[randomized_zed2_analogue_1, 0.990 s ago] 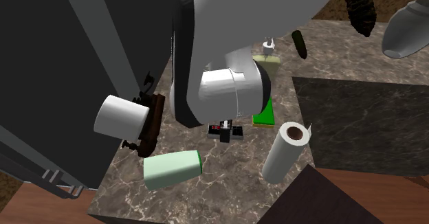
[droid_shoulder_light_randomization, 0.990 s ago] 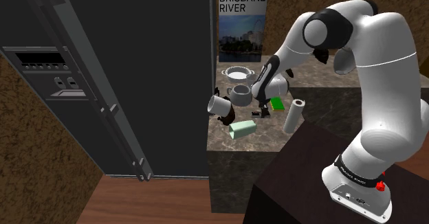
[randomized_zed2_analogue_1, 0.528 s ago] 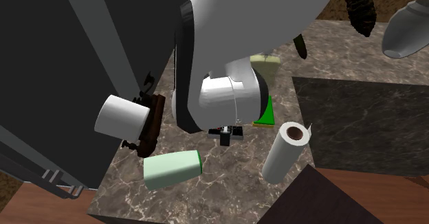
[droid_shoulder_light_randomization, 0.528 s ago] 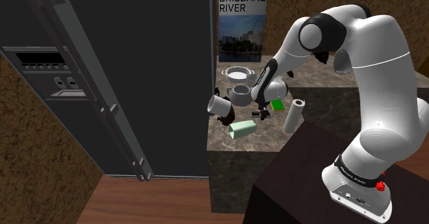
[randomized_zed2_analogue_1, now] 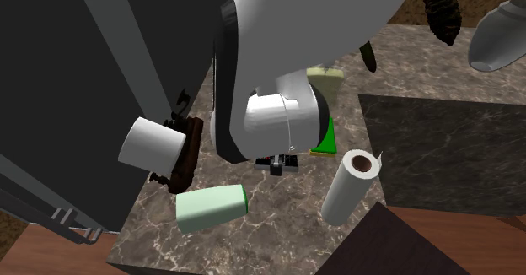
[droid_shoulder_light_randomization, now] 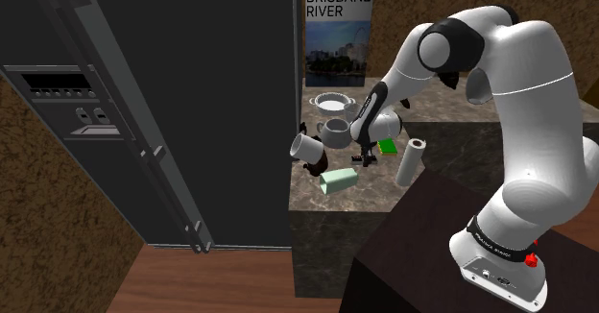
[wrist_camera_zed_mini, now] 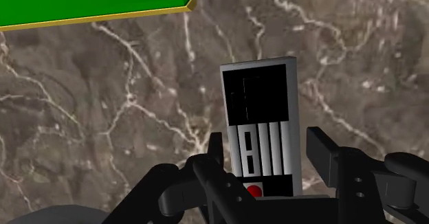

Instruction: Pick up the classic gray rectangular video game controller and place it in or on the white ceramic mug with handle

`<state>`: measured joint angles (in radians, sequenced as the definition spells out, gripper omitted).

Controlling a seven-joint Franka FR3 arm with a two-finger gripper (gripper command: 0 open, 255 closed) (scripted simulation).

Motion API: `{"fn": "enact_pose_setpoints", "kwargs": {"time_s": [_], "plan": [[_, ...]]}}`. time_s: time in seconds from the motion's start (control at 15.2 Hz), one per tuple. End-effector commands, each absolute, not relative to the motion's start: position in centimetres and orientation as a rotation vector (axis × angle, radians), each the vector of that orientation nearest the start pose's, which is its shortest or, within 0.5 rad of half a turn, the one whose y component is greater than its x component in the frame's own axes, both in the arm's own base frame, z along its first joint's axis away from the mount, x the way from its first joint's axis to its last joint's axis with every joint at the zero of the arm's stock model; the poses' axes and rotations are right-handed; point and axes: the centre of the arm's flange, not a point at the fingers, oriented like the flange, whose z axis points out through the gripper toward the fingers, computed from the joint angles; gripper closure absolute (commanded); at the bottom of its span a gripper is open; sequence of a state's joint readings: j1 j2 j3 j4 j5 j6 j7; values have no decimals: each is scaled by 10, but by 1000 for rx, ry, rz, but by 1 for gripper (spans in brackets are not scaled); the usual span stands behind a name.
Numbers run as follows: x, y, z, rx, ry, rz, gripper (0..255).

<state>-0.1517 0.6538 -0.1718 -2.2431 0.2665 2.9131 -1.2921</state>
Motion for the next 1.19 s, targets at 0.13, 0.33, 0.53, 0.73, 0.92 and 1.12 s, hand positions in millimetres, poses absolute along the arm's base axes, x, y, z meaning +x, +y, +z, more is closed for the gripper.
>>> {"fn": "enact_pose_setpoints", "kwargs": {"time_s": [0.13, 0.33, 0.53, 0.73, 0.92, 1.12], "plan": [[487, -190, 80, -2979, -1164, 4, 255], [487, -190, 86, -2979, -1164, 3, 255], [487, -190, 102, -2979, -1164, 4, 255], [487, -190, 118, -2979, -1164, 4, 255], [487, -190, 133, -2979, -1164, 4, 255], [487, -190, 149, -2979, -1164, 4, 255]]}}
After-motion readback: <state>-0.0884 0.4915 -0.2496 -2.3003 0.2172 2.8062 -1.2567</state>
